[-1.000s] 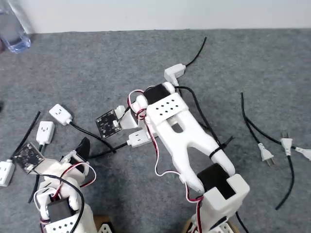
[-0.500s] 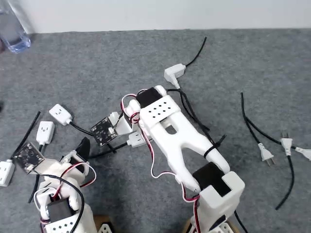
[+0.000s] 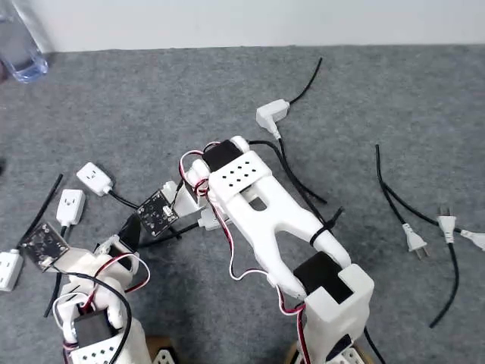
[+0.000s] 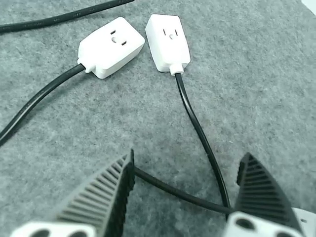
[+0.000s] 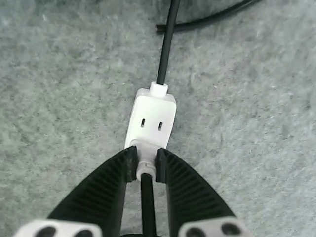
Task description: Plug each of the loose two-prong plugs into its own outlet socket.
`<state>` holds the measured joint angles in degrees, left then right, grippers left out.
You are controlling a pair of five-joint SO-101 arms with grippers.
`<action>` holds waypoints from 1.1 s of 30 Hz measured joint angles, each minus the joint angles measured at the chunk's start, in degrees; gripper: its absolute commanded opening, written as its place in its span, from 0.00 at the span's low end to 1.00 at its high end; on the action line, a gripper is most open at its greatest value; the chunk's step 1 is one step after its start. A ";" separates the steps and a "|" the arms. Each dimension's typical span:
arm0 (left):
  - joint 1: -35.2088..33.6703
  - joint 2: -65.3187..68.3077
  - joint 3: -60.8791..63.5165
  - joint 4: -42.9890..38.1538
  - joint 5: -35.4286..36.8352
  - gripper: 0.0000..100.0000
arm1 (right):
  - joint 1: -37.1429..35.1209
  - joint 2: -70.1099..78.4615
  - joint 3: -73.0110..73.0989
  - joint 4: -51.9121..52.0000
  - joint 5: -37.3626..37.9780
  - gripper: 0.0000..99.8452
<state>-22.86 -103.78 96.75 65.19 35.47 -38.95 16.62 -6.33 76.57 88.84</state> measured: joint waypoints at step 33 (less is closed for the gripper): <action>2.55 0.00 0.00 0.00 0.00 0.32 | 2.37 -7.91 -12.48 10.11 -25.49 0.01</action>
<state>-20.31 -103.78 96.75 65.19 35.47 -36.57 8.70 -18.81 86.68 63.34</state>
